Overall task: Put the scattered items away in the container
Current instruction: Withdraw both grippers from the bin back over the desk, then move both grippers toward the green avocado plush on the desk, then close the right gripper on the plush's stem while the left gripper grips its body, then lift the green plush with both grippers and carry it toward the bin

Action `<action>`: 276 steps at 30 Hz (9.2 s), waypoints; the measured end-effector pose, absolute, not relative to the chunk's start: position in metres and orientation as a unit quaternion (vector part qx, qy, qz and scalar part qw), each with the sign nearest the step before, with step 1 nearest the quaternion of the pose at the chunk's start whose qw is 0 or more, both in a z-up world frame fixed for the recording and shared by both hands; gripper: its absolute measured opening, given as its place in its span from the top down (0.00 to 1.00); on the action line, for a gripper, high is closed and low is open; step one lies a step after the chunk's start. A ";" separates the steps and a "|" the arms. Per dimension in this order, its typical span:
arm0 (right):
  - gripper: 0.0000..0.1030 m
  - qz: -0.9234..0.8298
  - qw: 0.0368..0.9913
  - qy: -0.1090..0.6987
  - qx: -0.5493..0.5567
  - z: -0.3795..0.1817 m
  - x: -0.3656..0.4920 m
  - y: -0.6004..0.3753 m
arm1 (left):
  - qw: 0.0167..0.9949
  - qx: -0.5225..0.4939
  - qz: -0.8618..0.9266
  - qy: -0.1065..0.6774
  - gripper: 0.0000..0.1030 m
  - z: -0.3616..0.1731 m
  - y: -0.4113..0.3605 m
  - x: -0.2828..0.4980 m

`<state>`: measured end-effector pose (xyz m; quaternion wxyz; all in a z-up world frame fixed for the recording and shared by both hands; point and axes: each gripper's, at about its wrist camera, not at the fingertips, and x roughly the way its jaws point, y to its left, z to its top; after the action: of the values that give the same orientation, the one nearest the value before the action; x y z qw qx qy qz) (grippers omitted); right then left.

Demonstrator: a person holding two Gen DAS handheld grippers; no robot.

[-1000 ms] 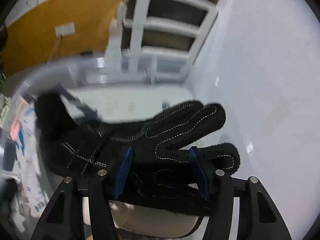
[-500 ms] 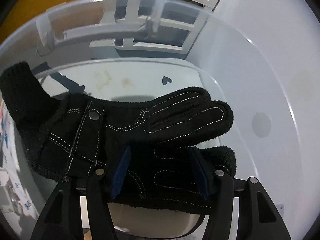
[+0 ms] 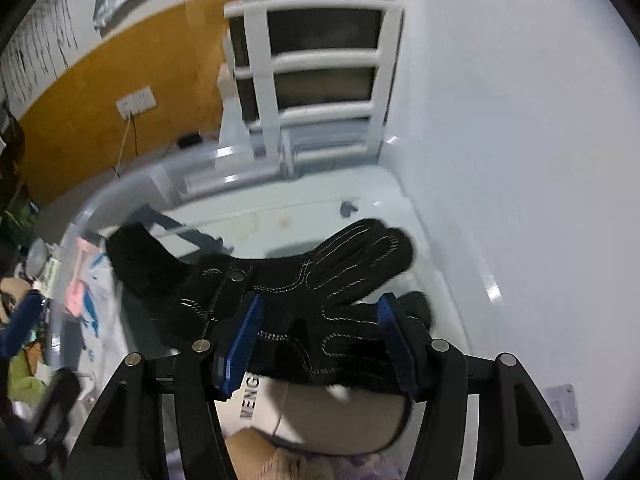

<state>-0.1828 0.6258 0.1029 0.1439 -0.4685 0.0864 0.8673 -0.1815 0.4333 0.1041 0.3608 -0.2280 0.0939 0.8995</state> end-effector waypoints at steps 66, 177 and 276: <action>0.00 0.971 0.114 0.092 -0.191 0.005 0.077 0.359 | 0.210 -0.188 0.958 0.054 0.00 0.014 0.123 -0.004; 0.30 0.927 -0.147 -0.330 -0.105 -0.051 -0.015 0.011 | 0.242 -0.295 0.917 -0.118 0.94 -0.003 -0.085 -0.082; 0.93 0.965 -0.127 -0.072 -0.220 0.056 -0.043 0.161 | 0.293 -0.209 0.923 0.136 0.38 0.045 -0.020 -0.037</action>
<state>-0.0434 0.1608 0.0557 -0.1273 -0.2196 -0.0724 0.9645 -0.0370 -0.0198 0.0454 0.2926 -0.2091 0.1361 0.9231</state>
